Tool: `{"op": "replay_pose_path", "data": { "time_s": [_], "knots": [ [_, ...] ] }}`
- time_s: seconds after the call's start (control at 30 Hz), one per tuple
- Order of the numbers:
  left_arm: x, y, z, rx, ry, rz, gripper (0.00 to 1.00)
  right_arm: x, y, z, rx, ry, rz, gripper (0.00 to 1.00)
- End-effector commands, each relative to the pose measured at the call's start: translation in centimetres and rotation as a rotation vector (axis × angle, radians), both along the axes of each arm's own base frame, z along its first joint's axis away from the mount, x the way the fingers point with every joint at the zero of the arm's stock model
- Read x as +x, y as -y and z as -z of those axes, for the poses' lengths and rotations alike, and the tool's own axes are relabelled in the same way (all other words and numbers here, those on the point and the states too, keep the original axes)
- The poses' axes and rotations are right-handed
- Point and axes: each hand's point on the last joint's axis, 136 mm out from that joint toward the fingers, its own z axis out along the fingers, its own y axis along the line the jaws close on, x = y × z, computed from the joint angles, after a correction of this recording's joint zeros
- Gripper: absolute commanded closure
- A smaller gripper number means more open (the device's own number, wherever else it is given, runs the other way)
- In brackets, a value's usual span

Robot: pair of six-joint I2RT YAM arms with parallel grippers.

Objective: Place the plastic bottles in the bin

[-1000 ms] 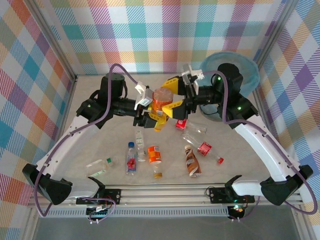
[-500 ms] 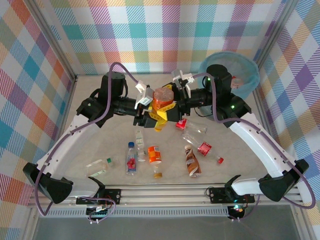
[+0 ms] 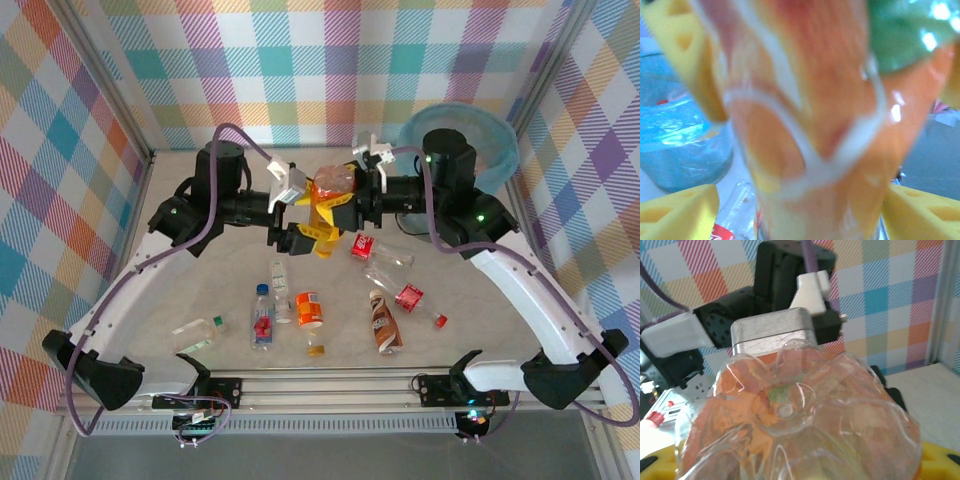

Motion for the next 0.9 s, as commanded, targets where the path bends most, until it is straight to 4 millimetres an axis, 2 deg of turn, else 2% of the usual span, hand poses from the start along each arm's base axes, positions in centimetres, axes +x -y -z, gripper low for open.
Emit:
{"op": "replay_pose_path", "data": {
  "time_s": [0.0,0.07,0.17,0.27,0.33,0.47,0.6,0.73,0.87],
  "knots": [
    [0.7,-1.0,-2.4,-0.046,0.102,-0.111,0.14,0.3,2.2,-3.1,0.011,0.101,0.157,0.49],
    [1.5,-1.3,-2.2,-0.038,0.116,-0.173,0.13,1.9,3.6,-3.6,-0.02,0.139,0.292,0.49],
    [1.8,-1.7,-1.9,-0.026,0.121,-0.21,0.12,5.1,6.8,-4.5,-0.082,0.222,0.53,0.5],
    [1.6,-1.7,-1.6,-0.02,0.112,-0.201,0.12,8.1,10.7,-5.8,-0.107,0.269,0.752,0.5],
    [1.5,-1.7,-1.3,-0.014,0.103,-0.194,0.12,10.2,14.1,-6.7,-0.101,0.278,0.916,0.5],
    [1.3,-1.8,-1.0,-0.006,0.096,-0.193,0.12,13.7,19.2,-7.0,-0.127,0.306,1.135,0.51],
    [1.1,-1.9,-0.7,-0.002,0.093,-0.186,0.12,17.0,22.3,-5.4,-0.217,0.317,1.283,0.51],
    [1.0,-1.9,-0.3,0.004,0.088,-0.183,0.12,19.6,23.5,-2.8,-0.287,0.311,1.359,0.52],
    [1.0,-1.9,0.1,0.015,0.079,-0.183,0.12,21.2,25.1,0.1,-0.341,0.299,1.424,0.52]
  ]
}}
